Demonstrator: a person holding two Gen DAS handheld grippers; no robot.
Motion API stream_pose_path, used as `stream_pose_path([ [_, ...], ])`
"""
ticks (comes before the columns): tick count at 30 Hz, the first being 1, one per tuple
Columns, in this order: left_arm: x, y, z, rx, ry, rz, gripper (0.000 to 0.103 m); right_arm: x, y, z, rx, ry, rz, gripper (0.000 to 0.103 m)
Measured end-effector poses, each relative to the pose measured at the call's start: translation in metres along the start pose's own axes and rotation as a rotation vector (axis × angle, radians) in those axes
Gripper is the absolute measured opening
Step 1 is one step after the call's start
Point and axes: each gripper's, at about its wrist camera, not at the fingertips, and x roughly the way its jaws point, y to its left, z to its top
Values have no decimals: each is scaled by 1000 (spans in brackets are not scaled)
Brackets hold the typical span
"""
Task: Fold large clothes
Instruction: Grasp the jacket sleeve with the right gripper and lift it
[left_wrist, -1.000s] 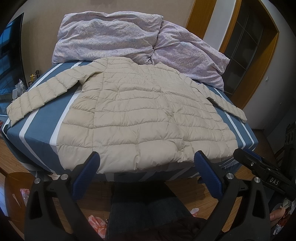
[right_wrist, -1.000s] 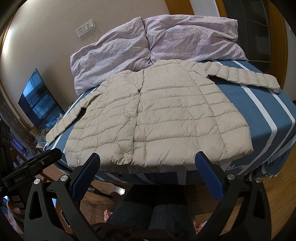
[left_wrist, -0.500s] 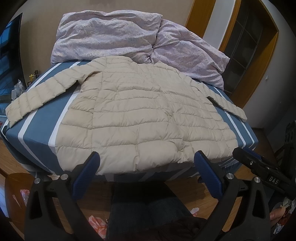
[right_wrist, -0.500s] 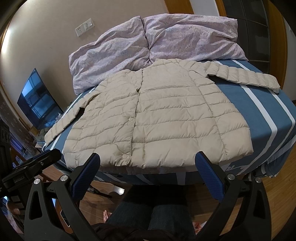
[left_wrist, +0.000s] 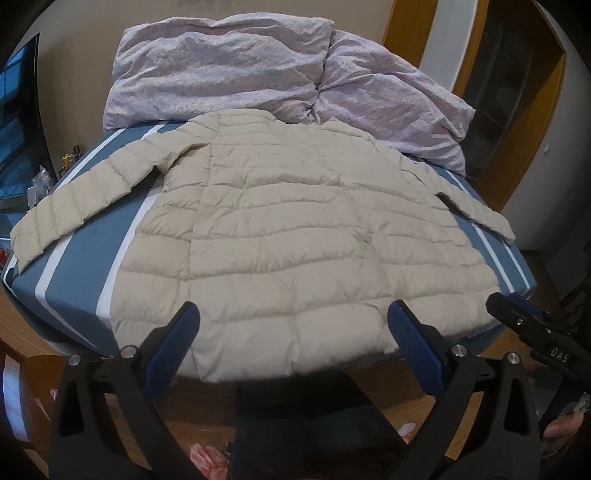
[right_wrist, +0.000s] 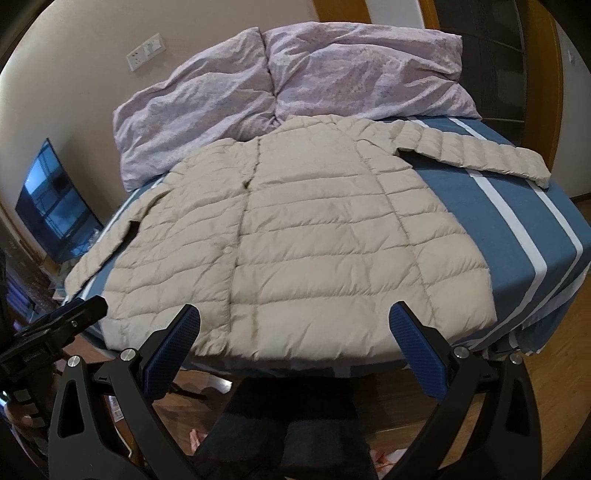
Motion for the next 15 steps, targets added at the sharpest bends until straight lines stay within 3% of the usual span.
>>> stream_pose_path([
  [15,76,28,57,10,21,132,101,68,-71,63,95,20,-130,102],
])
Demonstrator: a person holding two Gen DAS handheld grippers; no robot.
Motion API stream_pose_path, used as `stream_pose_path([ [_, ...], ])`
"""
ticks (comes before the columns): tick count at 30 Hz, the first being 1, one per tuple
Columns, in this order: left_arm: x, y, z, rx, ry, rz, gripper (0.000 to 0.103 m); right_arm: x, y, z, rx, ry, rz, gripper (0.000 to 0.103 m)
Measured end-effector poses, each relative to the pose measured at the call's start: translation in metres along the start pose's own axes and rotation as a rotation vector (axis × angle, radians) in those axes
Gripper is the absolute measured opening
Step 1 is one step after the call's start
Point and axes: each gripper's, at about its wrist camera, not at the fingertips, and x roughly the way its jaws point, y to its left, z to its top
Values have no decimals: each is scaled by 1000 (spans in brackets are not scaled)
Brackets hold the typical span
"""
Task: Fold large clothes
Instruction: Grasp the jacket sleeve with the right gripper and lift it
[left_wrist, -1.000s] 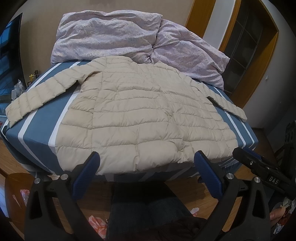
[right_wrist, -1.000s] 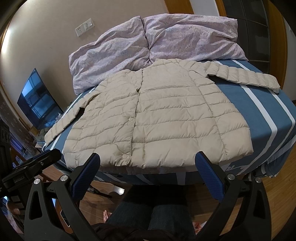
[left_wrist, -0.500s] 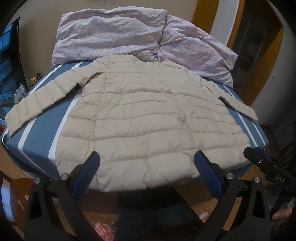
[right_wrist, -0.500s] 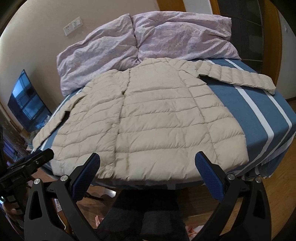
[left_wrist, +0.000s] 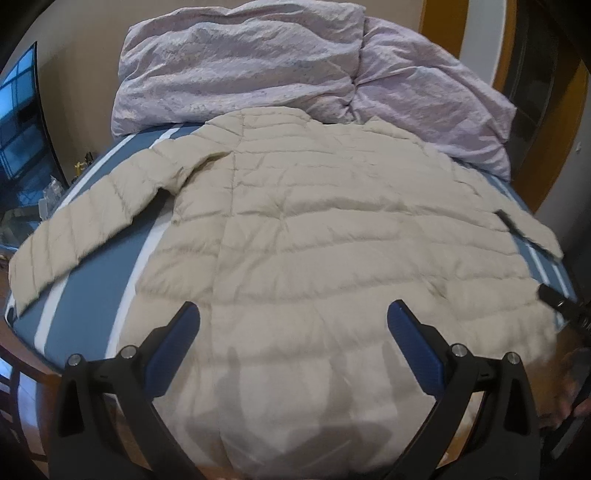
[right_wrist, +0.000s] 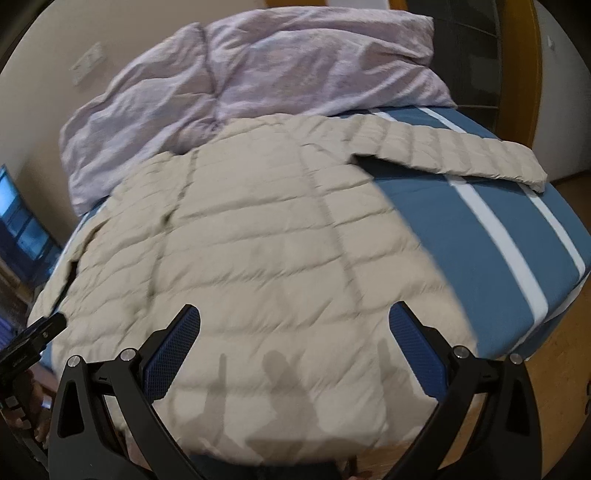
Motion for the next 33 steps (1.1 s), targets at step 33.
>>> stream_pose_path([
  [33,117,22,48,-6,64,189,101,70,-312,112,731,-78,-414,62],
])
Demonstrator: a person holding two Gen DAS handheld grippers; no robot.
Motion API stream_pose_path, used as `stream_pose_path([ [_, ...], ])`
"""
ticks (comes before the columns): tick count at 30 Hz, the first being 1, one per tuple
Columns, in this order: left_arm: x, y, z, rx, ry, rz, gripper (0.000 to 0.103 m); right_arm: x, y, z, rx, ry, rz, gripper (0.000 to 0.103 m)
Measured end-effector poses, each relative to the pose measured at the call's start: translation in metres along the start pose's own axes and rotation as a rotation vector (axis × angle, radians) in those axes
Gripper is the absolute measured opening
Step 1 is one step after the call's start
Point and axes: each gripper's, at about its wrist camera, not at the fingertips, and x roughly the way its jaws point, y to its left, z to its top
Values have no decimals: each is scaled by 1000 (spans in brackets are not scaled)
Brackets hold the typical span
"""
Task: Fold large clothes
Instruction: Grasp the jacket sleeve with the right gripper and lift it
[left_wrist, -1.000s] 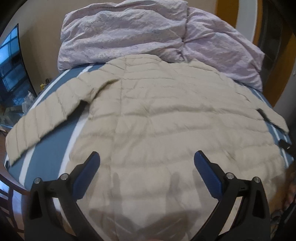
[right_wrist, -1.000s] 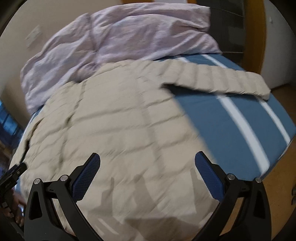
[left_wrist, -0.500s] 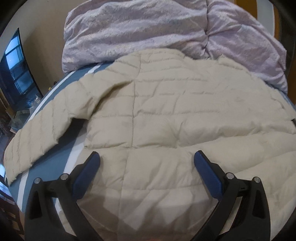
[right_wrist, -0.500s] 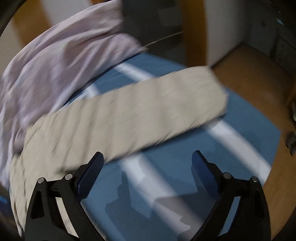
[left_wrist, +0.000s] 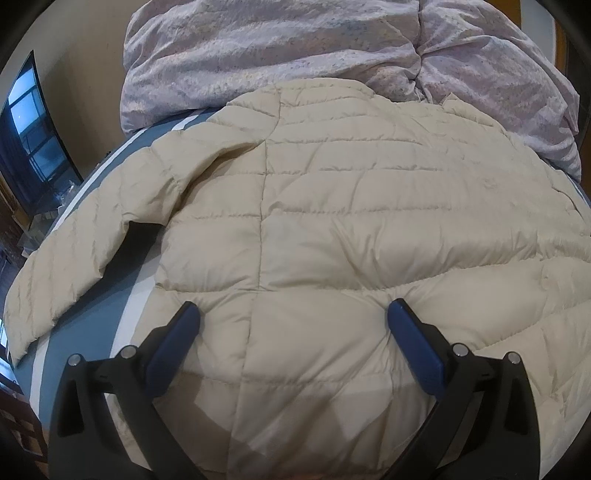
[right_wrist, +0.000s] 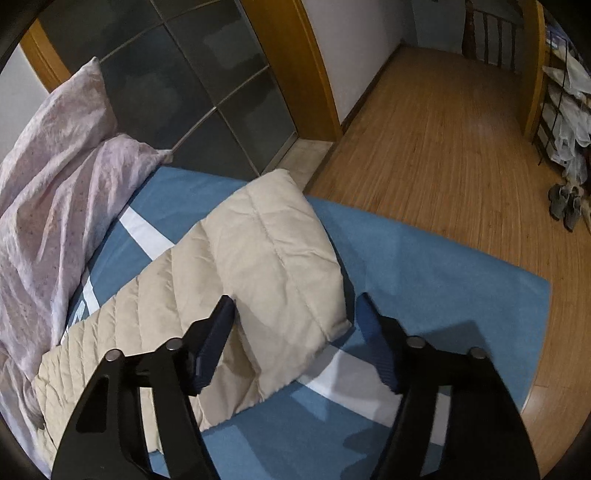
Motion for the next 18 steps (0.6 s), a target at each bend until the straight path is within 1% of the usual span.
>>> stream_pose_path([
  [2,1,1,0,-6,4,-7,101,4,5,-1,-28,0,6,48],
  [3,1,1,0,-12,6,-11,101,5,7,-2,-39,6,14,43],
  [4,2,2,0,-17,8,-15,101,5,8,-1,-42,13,25,32],
  [5,2,2,1,-20,10,-18,101,4,8,-2,-38,19,38,25],
  [7,2,3,1,-24,12,-22,101,-1,17,-2,-48,7,35,18],
  [9,2,2,1,-23,12,-22,101,-9,31,-5,-91,-17,29,16],
  [11,2,2,1,-24,12,-23,101,-20,56,-10,-162,-48,40,15],
  [13,2,2,1,-25,12,-24,101,-30,87,-20,-235,-66,82,14],
  [15,2,2,1,-26,12,-24,101,-34,115,-31,-289,-62,121,14],
  [18,2,2,1,-26,11,-25,101,-34,168,-57,-385,-32,186,14],
])
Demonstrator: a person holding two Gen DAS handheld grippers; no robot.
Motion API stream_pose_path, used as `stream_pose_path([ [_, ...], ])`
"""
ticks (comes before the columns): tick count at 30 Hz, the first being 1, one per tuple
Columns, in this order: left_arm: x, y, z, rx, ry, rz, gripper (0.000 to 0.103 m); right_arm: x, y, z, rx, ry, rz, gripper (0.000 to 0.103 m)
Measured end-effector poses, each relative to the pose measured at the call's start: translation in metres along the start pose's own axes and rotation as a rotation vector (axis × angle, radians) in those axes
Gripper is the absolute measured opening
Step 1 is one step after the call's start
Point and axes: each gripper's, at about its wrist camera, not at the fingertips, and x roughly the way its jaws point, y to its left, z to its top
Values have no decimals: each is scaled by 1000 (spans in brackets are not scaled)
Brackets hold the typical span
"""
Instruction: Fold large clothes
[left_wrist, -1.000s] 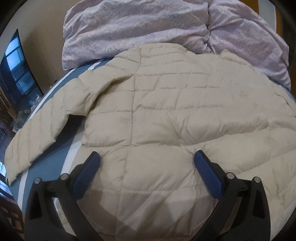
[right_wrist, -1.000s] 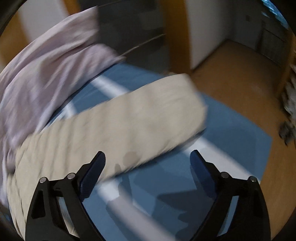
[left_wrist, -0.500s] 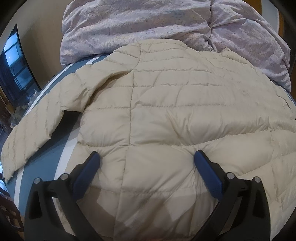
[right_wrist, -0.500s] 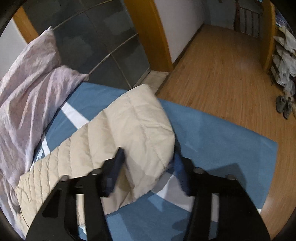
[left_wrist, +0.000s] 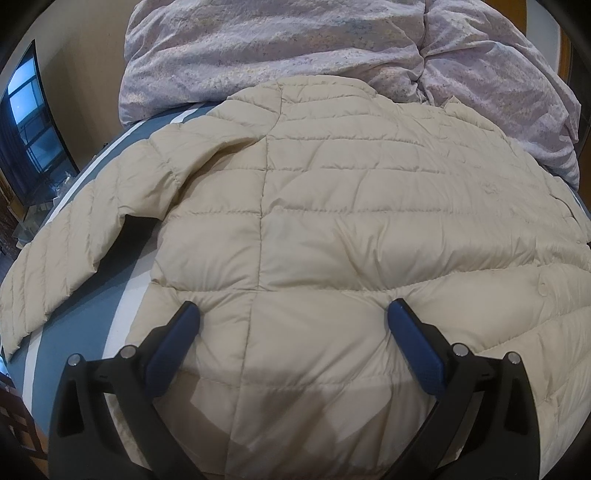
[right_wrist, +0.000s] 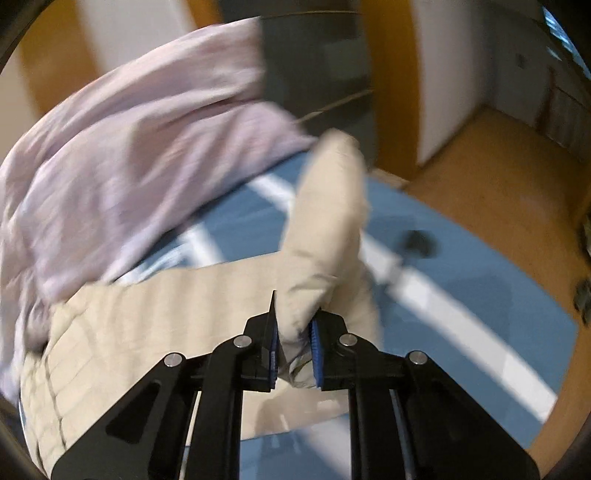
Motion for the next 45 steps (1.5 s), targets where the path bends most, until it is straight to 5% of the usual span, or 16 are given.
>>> stream_pose_path([
  [9,0,-1,1,-5,1,-7,101,31,166,-63,-257,148,203,14],
  [20,0,1,1,-10,1,-19,101,9,287,-155,-460,255,406,14],
  [31,-1,1,0,-10,0,-20,101,-19,352,-198,-555,308,537,17],
  [33,-1,1,0,-11,0,-21,101,-24,356,-206,-579,360,583,28],
  [35,-1,1,0,-11,0,-21,101,-34,355,-207,-589,368,621,60],
  [38,0,0,0,-12,0,-21,101,-59,346,-192,-593,257,655,63],
  [41,0,0,0,-12,0,-20,101,-65,329,-171,-535,129,584,72],
  [45,0,1,0,-12,0,-21,101,-38,311,-164,-517,100,390,72],
])
